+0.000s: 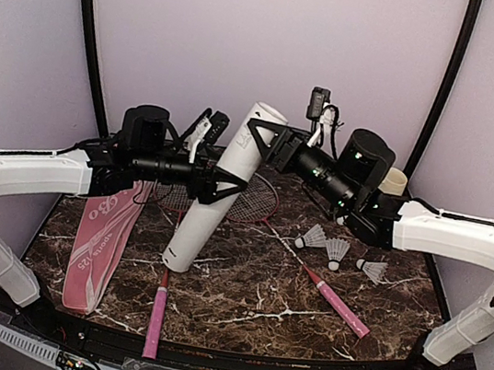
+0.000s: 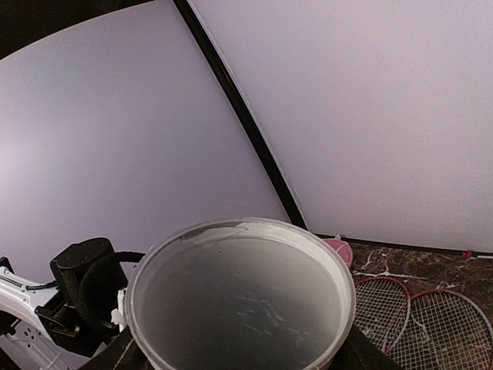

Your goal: Pack up the badminton gear

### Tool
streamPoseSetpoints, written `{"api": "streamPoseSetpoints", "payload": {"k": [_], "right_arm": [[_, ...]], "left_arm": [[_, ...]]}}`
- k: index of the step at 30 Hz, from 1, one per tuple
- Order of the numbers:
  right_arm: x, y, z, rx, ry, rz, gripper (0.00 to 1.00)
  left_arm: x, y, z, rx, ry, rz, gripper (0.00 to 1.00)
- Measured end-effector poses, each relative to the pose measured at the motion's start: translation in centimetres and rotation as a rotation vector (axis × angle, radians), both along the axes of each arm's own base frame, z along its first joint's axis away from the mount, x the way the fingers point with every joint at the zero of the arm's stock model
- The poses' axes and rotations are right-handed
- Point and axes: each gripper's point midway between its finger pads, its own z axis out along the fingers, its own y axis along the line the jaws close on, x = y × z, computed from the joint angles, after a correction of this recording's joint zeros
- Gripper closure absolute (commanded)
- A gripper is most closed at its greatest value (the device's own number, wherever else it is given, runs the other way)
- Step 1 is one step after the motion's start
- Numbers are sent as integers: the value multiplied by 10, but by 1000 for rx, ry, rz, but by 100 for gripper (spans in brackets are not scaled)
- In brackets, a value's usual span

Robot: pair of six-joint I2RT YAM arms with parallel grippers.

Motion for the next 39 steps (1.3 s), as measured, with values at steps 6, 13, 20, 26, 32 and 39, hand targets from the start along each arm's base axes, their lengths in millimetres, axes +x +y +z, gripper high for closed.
{"api": "streamPoseSetpoints", "payload": {"k": [6, 13, 20, 26, 32, 39], "right_arm": [[2, 1, -3, 2, 11, -5, 34], [0, 1, -1, 1, 2, -9, 1], [-14, -20, -17, -83, -14, -20, 0], [-35, -64, -6, -108, -51, -74, 2], [-23, -106, -8, -160, -1, -103, 6], [-17, -111, -62, -321, 208, 78, 20]], "left_arm": [[-1, 0, -2, 10, -13, -5, 36], [-1, 2, -10, 42, -17, -7, 38], [3, 10, -29, 132, -24, 29, 38], [9, 19, -44, 231, -73, 63, 41], [-4, 35, -48, 352, -189, 50, 40], [-64, 38, -60, 460, -335, -60, 39]]}}
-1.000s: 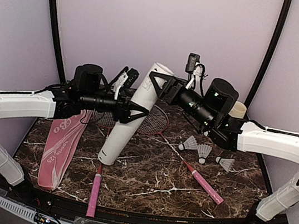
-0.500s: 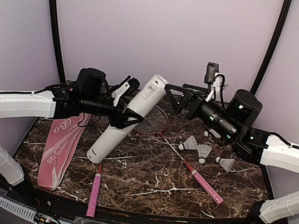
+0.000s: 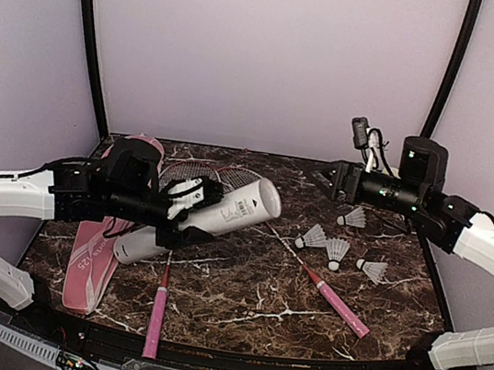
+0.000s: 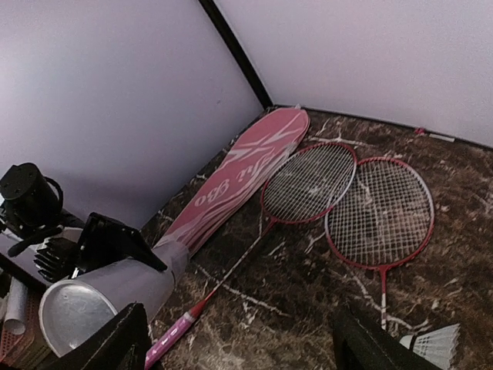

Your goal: Pack up the badminton gear

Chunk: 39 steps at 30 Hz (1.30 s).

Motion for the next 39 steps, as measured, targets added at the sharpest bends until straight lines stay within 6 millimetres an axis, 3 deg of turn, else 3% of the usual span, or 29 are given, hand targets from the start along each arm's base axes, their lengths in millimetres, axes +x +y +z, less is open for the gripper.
{"api": "streamPoseSetpoints", "payload": {"k": [3, 6, 14, 22, 27, 39], "right_arm": [[-15, 10, -21, -46, 95, 103, 23], [-32, 17, -35, -72, 161, 181, 32], [-70, 42, -48, -112, 193, 302, 47], [-69, 53, -64, -139, 198, 287, 68], [-64, 58, -76, -168, 210, 274, 76], [-62, 64, -75, -162, 184, 269, 88]], "left_arm": [[-14, 2, -19, 58, -17, -23, 39], [-14, 7, -34, 107, -19, -14, 39], [-9, 9, -37, 125, -31, 8, 39], [-9, 9, -37, 127, -32, 8, 39], [-9, 9, -40, 133, -29, 9, 39], [-7, 9, -45, 148, -26, 15, 39]]}}
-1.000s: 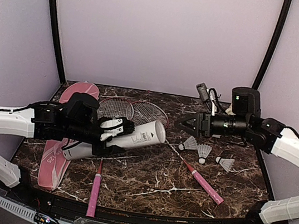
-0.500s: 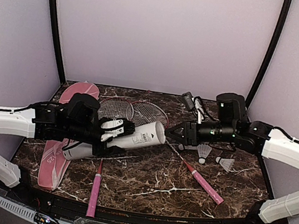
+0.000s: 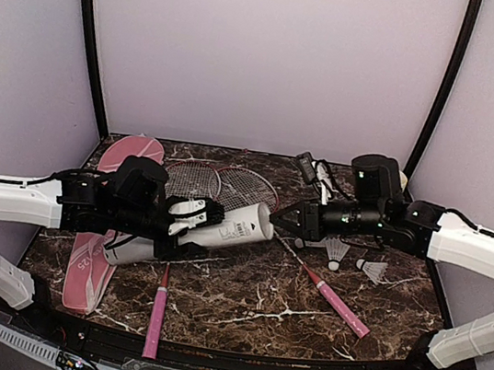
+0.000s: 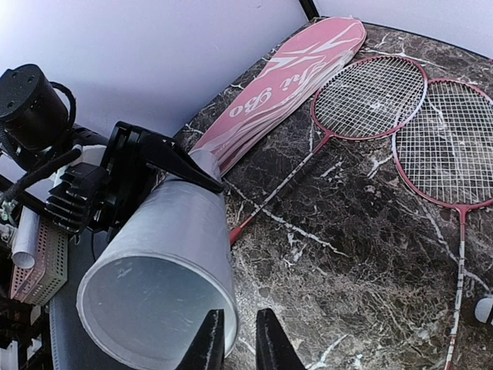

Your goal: Pack up the badminton gear

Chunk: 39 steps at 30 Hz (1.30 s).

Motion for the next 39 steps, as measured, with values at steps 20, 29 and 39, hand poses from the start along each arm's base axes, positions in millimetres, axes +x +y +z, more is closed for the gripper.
{"api": "streamPoseSetpoints", "payload": {"k": [20, 29, 39], "right_arm": [[7, 4, -4, -19, -22, -13, 100], [14, -7, -5, -75, -70, -108, 100], [36, -32, -14, -161, -97, -258, 99]], "left_arm": [[2, 1, -2, 12, -10, 9, 39], [11, -2, 0, 12, -54, 30, 39], [15, 4, -8, 60, -65, 53, 39]]}}
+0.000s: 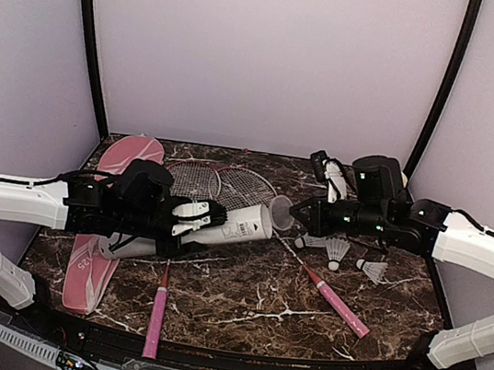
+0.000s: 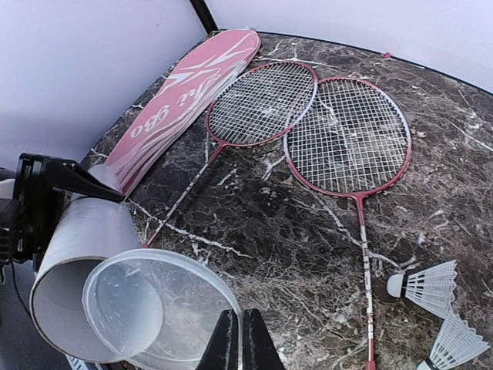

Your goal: Pack up the badminton gear

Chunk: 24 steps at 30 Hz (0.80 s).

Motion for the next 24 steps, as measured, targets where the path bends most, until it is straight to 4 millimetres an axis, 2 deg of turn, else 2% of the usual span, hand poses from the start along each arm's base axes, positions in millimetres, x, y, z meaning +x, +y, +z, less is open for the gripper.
{"api": "streamPoseSetpoints", "payload": {"k": [10, 14, 18, 20, 24], "right_arm": [[7, -10, 6, -9, -29, -54, 98], [12, -20, -3, -50, -23, -105, 98], [11, -35, -36, -128, 41, -158, 99], [4, -41, -69, -190, 115, -170, 99], [-19, -40, -120, -283, 233, -155, 99]], "left_arm": [[1, 4, -3, 22, -2, 8, 40], [4, 8, 0, 25, -21, 33, 40], [4, 19, 18, -9, -66, 64, 40], [3, 24, 33, -47, -99, 77, 40], [4, 27, 52, -99, -141, 88, 40]]}}
